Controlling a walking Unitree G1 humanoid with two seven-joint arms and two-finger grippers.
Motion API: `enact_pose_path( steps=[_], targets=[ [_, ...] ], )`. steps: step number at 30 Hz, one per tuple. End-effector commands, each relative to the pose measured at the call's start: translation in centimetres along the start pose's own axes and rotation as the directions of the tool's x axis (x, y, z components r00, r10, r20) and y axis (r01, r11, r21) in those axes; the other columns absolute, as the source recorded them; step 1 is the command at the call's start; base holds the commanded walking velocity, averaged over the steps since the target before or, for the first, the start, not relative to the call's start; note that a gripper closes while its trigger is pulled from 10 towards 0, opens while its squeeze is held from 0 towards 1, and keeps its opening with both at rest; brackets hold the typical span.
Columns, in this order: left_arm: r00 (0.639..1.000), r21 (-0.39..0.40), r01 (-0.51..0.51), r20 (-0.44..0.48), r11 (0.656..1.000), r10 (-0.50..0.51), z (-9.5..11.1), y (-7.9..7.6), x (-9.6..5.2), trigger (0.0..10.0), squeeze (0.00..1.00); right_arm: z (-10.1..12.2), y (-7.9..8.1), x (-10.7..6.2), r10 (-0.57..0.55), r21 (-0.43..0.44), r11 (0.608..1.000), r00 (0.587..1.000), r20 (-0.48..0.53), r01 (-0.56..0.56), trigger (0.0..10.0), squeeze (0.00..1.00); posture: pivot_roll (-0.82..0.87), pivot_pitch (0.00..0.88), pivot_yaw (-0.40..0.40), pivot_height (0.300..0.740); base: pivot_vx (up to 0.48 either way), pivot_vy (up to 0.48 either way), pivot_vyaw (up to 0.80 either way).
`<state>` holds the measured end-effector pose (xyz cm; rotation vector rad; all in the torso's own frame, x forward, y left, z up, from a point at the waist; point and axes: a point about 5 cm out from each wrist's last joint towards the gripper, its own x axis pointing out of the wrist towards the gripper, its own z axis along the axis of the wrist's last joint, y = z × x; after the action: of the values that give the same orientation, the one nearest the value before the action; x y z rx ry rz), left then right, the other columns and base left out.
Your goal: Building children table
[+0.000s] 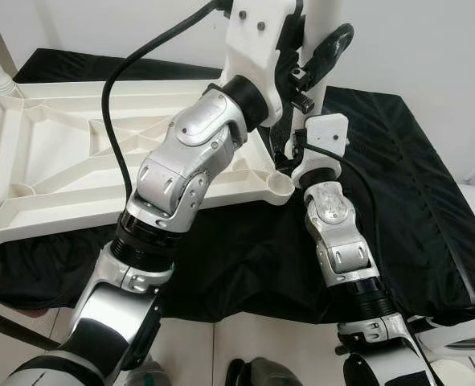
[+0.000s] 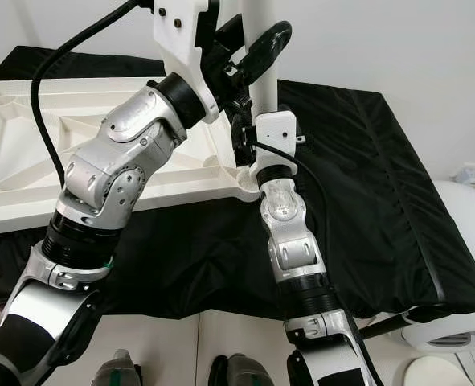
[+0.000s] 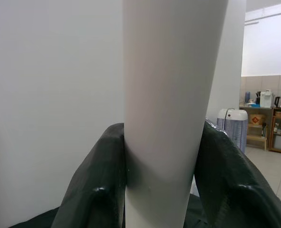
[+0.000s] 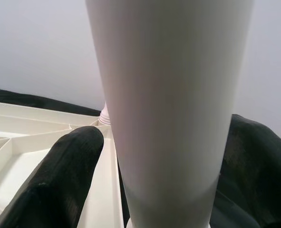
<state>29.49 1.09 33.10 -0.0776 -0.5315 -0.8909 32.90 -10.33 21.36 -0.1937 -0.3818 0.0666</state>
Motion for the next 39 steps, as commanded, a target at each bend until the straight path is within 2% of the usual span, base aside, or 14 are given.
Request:
enact_pose_path(
  steps=[1,8,12,13,17,20,22,23,24,26,27,28,29,39],
  targets=[
    [0.999,0.018,0.019,0.029,1.000,-0.019,0.57,-0.67,0.45,10.0,0.00,0.32,-0.33,0.13,-0.022,-0.002,1.000,1.000,0.008,0.022,10.0,0.00,0.08,0.064,-0.115,0.740,0.000,0.000,0.00],
    [0.999,0.017,0.021,0.030,1.000,-0.021,0.48,-0.83,0.57,10.0,0.00,0.67,-0.55,0.30,-0.048,-0.006,0.999,0.999,0.022,0.048,10.0,0.00,0.07,0.063,-0.115,0.740,0.000,0.000,0.00],
    [0.999,0.019,0.021,0.030,1.000,-0.021,0.47,-0.85,0.61,10.0,0.00,0.88,-0.62,0.36,-0.061,-0.018,0.998,0.998,0.032,0.062,9.1,0.00,0.07,0.062,-0.114,0.740,0.000,0.000,0.00],
    [0.999,0.019,0.021,0.031,1.000,-0.021,0.47,-0.85,0.61,10.0,0.00,0.94,-0.62,0.36,-0.062,-0.022,0.998,0.997,0.035,0.063,5.4,0.00,0.07,0.062,-0.114,0.740,0.000,0.000,0.00],
    [0.999,0.020,0.022,0.031,1.000,-0.022,0.46,-0.86,0.63,10.0,0.00,1.02,-0.63,0.27,-0.070,-0.033,0.997,0.997,0.040,0.071,4.5,0.00,0.07,0.061,-0.114,0.740,0.000,0.000,0.00],
    [0.999,0.020,0.021,0.031,1.000,-0.022,0.46,-0.84,0.63,10.0,0.00,0.99,-0.61,0.22,-0.071,-0.036,0.997,0.997,0.038,0.072,4.5,0.00,0.07,0.061,-0.114,0.740,0.000,0.000,0.00],
    [0.999,0.021,0.020,0.032,1.000,-0.021,0.48,-0.79,0.64,10.0,0.00,0.91,-0.58,0.16,-0.072,-0.037,0.997,0.997,0.035,0.073,1.8,0.00,0.07,0.061,-0.115,0.740,0.000,0.000,0.00],
    [0.999,0.021,0.020,0.032,1.000,-0.020,0.49,-0.77,0.64,10.0,0.00,0.88,-0.57,0.14,-0.073,-0.037,0.997,0.997,0.034,0.074,1.8,0.00,0.07,0.061,-0.115,0.740,0.000,0.000,0.00],
    [0.999,0.023,0.019,0.033,1.000,-0.020,0.52,-0.75,0.64,10.0,0.00,0.84,-0.54,0.12,-0.075,-0.036,0.996,0.997,0.031,0.076,4.2,0.00,0.08,0.058,-0.115,0.740,0.000,0.000,0.00],
    [0.999,0.024,0.018,0.034,1.000,-0.019,0.55,-0.74,0.65,10.0,0.00,0.80,-0.53,0.11,-0.077,-0.034,0.996,0.997,0.028,0.077,4.2,0.00,0.08,0.058,-0.115,0.740,0.000,0.000,0.00],
    [0.999,0.027,0.018,0.036,0.999,-0.019,0.59,-0.73,0.66,10.0,0.00,0.75,-0.52,0.10,-0.080,-0.034,0.996,0.997,0.025,0.080,7.2,0.00,0.08,0.057,-0.116,0.740,0.000,0.000,0.00],
    [0.999,0.027,0.018,0.036,0.999,-0.019,0.59,-0.73,0.66,10.0,0.00,0.75,-0.52,0.10,-0.080,-0.034,0.996,0.997,0.025,0.080,7.2,0.00,0.08,0.057,-0.116,0.740,0.000,0.000,0.00],
    [0.999,0.029,0.018,0.036,0.999,-0.019,0.62,-0.72,0.67,10.0,0.00,0.72,-0.51,0.08,-0.082,-0.034,0.996,0.996,0.022,0.083,10.0,0.00,0.08,0.057,-0.116,0.740,0.000,0.000,0.00],
    [0.999,0.031,0.021,0.040,0.999,-0.022,0.74,-0.79,0.69,10.0,0.00,0.32,-0.44,-0.09,-0.099,-0.030,0.995,0.995,-0.001,0.098,10.0,0.00,0.08,0.052,-0.114,0.740,0.000,0.000,0.00]
  ],
)
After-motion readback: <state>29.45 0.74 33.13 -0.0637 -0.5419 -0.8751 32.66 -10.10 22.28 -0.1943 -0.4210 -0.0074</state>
